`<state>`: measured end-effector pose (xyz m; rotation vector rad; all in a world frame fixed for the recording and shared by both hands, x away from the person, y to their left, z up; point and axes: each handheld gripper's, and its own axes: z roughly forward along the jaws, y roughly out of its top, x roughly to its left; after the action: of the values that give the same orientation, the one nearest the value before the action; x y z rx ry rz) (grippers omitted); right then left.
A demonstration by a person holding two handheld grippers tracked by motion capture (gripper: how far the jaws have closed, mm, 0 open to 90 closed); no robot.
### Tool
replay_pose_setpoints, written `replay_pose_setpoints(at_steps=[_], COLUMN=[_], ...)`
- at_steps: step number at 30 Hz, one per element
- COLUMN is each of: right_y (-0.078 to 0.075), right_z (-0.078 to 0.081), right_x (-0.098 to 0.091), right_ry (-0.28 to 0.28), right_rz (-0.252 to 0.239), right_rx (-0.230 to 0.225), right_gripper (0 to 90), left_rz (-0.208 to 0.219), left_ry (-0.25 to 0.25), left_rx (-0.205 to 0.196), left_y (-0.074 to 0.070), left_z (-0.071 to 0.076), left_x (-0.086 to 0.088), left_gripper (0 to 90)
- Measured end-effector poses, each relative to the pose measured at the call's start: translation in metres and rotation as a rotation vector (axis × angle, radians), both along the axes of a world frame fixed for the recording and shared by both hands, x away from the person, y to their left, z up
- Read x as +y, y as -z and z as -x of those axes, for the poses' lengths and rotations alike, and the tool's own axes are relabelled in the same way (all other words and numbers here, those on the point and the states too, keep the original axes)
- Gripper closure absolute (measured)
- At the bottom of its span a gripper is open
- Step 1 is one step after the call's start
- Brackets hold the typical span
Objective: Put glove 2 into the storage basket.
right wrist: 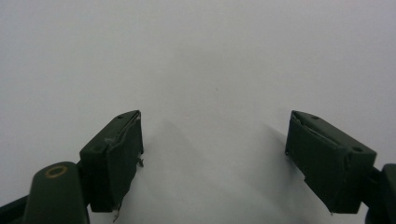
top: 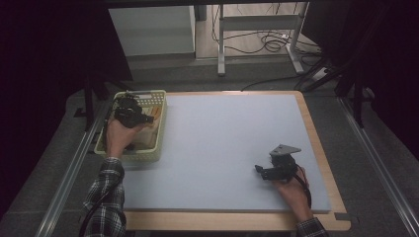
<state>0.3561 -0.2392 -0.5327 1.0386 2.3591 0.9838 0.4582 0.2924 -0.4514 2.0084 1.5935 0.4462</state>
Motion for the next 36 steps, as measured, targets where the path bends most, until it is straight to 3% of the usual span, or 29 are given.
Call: replay_pose_setpoints(at_steps=[3,5,8,11,13,14,15,20,22,24,29,31,36], right_y=[0.000,0.000,0.000,0.000,0.000,0.000,0.000,0.000,0.000,0.000,0.000,0.000,0.000], right_z=[0.000,0.000,0.000,0.000,0.000,0.000,0.000,0.000,0.000,0.000,0.000,0.000,0.000], right_x=[0.000,0.000,0.000,0.000,0.000,0.000,0.000,0.000,0.000,0.000,0.000,0.000,0.000], right_ry=[0.000,0.000,0.000,0.000,0.000,0.000,0.000,0.000,0.000,0.000,-0.001,0.000,0.000], right_rz=[0.000,0.000,0.000,-0.001,-0.001,-0.001,-0.001,-0.001,-0.001,-0.001,-0.001,-0.001,0.000], right_rx=[0.000,0.000,0.000,0.000,0.000,0.000,0.000,0.000,0.000,0.000,0.000,0.000,0.000], right_gripper=[18.7,18.7,18.7,18.7,18.7,18.7,18.7,18.7,18.7,18.7,18.7,18.7,18.7], left_rz=[-0.017,-0.053,-0.097,-0.110,-0.143,-0.148,-0.130,-0.139,-0.161,-0.156,-0.112,-0.088,-0.074], left_ry=[0.000,0.006,-0.005,-0.021,-0.019,-0.009,0.003,0.068,0.064,0.052,-0.008,-0.021,-0.027], left_rx=[0.009,0.028,0.086,0.123,0.160,0.157,0.164,0.199,0.200,0.200,0.146,0.119,0.082], left_y=[0.000,0.007,0.022,0.033,0.039,0.039,0.040,0.044,0.044,0.043,0.035,0.031,0.026], left_z=[0.006,0.007,0.004,0.000,-0.004,-0.005,-0.006,-0.012,-0.013,-0.013,-0.009,-0.006,-0.002], left_x=[0.008,0.011,0.016,0.018,0.016,0.014,0.012,-0.007,-0.011,-0.009,0.004,0.008,0.012], left_gripper=[32.0,43.6,60.1,69.7,72.8,74.1,75.5,77.0,77.4,75.9,65.6,61.1,49.4])
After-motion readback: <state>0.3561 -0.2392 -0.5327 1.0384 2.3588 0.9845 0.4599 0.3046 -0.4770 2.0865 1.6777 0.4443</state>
